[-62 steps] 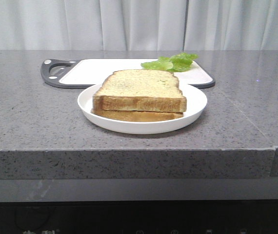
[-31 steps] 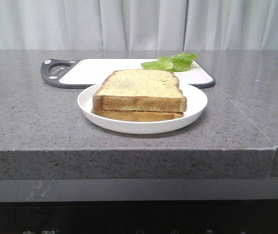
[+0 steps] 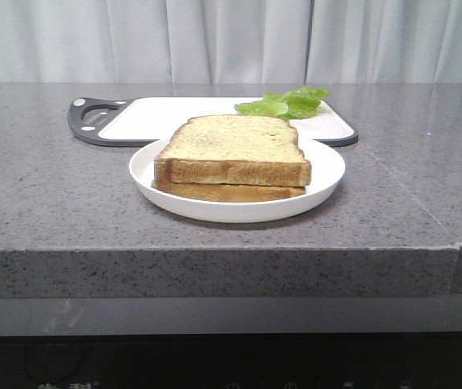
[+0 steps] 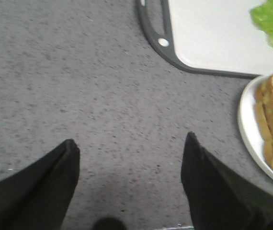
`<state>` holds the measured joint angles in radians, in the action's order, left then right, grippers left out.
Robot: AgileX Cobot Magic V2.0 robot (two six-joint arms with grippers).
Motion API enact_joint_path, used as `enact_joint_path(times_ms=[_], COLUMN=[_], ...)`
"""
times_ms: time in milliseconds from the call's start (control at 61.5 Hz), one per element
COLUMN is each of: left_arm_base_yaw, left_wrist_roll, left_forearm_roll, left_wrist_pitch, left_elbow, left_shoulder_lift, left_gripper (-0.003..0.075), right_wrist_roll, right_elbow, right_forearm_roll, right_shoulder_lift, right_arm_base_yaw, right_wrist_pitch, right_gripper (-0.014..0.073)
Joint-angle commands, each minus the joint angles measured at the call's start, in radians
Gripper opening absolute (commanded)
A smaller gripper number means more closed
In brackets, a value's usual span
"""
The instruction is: Left arm grabs bread, right arm adds lettuce
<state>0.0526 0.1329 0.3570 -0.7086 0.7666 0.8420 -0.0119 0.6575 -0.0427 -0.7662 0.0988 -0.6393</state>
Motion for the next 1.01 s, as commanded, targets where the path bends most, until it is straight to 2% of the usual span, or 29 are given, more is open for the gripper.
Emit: enact_joint_path(times_ms=[0,146,504,748,991], left_arm_base_yaw=[0.026,0.103,0.343,0.37,0.37], left_wrist_roll=[0.108,0.179,0.181,0.181,0.181], left_forearm_roll=[0.17,0.285,0.312,0.401,0.442], left_wrist_pitch=[-0.012,-0.065,-0.076,-0.148,-0.155], left_elbow=[0.076,0.16,0.378,0.521,0.578], left_shoulder_lift=[0.062,0.184,0.498,0.696,0.814], left_gripper=[0.0492,0.0492,0.0492,0.0492,0.0492], right_wrist_roll=[-0.002,-0.002,-0.002,-0.002,-0.002], right_elbow=[0.033,0.033,0.033,0.033,0.033], right_forearm_roll=[0.005,0.005,0.003,0.003,0.003], right_shoulder_lift=[-0.001,-0.001,-0.001,-0.001,-0.001], right_arm_base_yaw=[-0.006,-0.006,-0.006,-0.006,-0.006], right_wrist_pitch=[0.055,0.056,0.057,0.058,0.058], right_gripper=[0.0382,0.0382,0.0382,0.0382,0.0382])
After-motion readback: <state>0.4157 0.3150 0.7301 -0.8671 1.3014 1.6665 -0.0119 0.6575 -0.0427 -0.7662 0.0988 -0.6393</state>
